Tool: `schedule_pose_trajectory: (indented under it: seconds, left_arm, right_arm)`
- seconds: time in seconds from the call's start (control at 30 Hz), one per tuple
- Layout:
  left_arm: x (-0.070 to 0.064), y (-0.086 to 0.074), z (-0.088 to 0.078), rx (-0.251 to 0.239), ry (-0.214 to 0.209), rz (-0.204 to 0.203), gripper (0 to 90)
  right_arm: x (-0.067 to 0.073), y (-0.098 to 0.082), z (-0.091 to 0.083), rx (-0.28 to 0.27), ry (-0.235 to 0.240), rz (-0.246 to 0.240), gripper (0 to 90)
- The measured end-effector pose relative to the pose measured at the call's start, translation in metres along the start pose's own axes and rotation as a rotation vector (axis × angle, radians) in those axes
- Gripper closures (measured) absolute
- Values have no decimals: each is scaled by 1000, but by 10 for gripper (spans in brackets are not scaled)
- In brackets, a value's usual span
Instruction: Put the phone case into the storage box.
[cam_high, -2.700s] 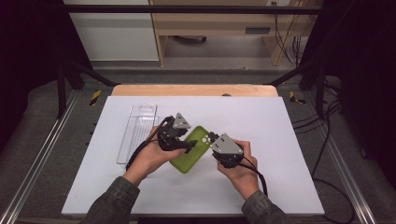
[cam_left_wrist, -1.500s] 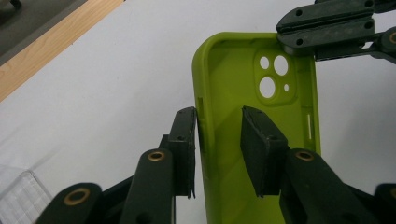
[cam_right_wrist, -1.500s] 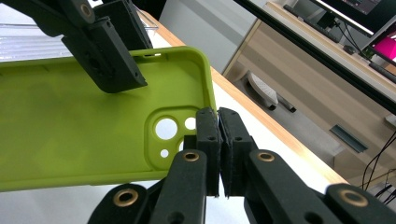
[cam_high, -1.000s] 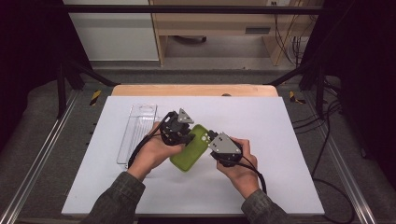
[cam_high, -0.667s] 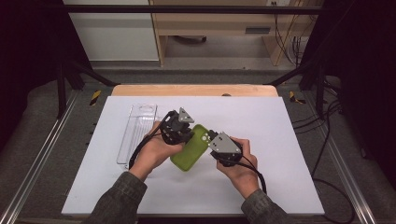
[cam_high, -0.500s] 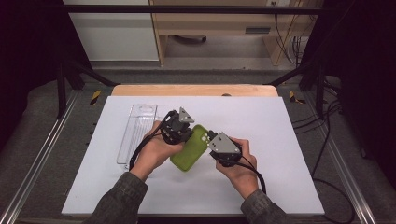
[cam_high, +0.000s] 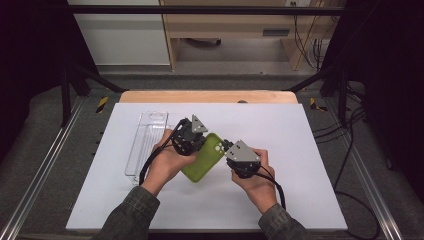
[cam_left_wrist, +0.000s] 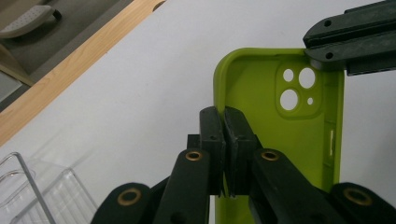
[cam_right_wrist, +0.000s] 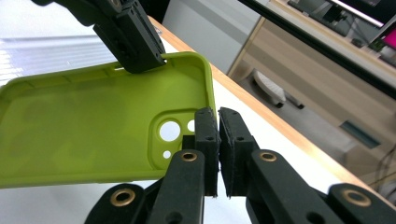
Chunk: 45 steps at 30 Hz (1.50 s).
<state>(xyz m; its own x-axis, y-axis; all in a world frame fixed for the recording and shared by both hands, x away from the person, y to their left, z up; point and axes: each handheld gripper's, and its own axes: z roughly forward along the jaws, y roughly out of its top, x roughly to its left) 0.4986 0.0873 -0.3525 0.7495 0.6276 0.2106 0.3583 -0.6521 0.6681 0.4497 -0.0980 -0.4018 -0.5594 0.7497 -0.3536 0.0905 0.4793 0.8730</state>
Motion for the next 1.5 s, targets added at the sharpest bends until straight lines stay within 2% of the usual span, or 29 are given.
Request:
schedule_pose_trajectory:
  seconds: [0.1, 0.27, 0.43, 0.53, 0.63, 0.67, 0.77, 0.83, 0.9, 0.97, 1.07, 1.23, 1.3, 1.37, 1.43, 1.5]
  left_arm:
    - [-1, 0, -1, 5, 3, 8, 870]
    - [0, -1, -1, 4, 10, 12, 871]
    - [-1, -4, -1, 10, 16, 15, 872]
    - [0, -5, -1, 7, 23, 15, 872]
    - [1, -8, -1, 7, 26, 13, 872]
    - [1, -8, -1, 7, 26, 13, 872]
    - [2, -10, -1, 5, 38, 9, 872]
    - [2, -11, -2, 4, 38, 9, 872]
    - [3, -12, -3, 2, 39, 6, 872]
    - [4, -13, -3, -3, 42, 5, 872]
    - [4, -16, -4, -8, 44, 7, 872]
    - [7, -19, -8, -31, 57, 1, 871]
    - [8, -20, -13, -82, 78, -12, 872]
    - [8, -21, -14, -98, 88, -15, 871]
    - [11, -21, -19, -137, 107, -27, 872]
    - [12, -22, -21, -146, 110, -32, 872]
  right_arm:
    - [-1, 0, -1, -4, 18, 22, 845]
    - [-2, 0, -1, -6, 42, 44, 775]
    - [-4, -1, -4, -52, 52, 108, 541]
    - [-7, -2, -7, -73, 66, 145, 437]
    - [-10, -2, -10, -92, 83, 173, 364]
    - [-10, -2, -10, -92, 83, 173, 364]
    - [-15, -1, -14, -128, 100, 207, 265]
    - [-17, -1, -15, -136, 105, 217, 249]
    - [-20, -2, -16, -152, 99, 222, 187]
    - [-23, -4, -18, -148, 69, 226, 120]
    - [-28, -7, -19, -149, 61, 235, 84]
    - [-36, -11, -21, -147, 45, 251, 70]
    - [-41, -14, -23, -169, 8, 240, 73]
    - [-43, -16, -24, -173, 2, 242, 73]
    - [-48, -20, -26, -170, -32, 245, 85]
    - [-52, -23, -28, -169, -42, 248, 85]
